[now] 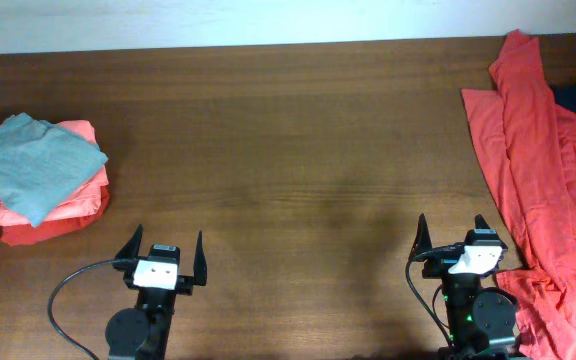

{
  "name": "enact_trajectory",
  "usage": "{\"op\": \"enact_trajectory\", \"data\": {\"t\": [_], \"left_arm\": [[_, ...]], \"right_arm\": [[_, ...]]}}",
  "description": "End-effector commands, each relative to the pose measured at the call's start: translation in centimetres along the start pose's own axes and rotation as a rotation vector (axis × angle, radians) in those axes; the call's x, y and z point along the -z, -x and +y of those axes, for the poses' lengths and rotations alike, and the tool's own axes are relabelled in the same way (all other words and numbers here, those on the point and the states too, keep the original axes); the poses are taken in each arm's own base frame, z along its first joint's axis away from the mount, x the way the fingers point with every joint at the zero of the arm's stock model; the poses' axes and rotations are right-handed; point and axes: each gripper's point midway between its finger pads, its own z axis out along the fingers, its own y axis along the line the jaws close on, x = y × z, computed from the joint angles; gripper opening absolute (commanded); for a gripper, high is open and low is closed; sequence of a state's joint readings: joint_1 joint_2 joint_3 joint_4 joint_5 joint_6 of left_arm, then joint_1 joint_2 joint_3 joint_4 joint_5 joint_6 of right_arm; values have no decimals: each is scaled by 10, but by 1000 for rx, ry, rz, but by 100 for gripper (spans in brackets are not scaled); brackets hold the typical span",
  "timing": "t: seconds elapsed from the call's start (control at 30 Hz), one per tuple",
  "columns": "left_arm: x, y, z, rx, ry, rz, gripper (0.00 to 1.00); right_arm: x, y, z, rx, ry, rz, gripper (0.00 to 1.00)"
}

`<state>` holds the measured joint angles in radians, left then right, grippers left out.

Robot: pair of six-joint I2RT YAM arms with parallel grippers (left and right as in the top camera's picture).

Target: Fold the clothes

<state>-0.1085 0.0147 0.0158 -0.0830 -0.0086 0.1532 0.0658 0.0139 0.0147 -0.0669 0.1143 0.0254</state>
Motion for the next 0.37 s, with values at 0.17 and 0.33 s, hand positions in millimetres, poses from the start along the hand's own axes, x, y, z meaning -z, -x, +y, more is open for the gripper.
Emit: {"op": "enact_trajectory", "data": {"t": [0.17, 0.33], "left_arm": [[0, -1, 1, 9, 7, -1, 99], [0, -1, 1, 9, 7, -2, 99]], "right_arm": [[0, -3, -2, -1, -6, 3, 99], [0, -3, -2, -1, -6, 3, 98]]}}
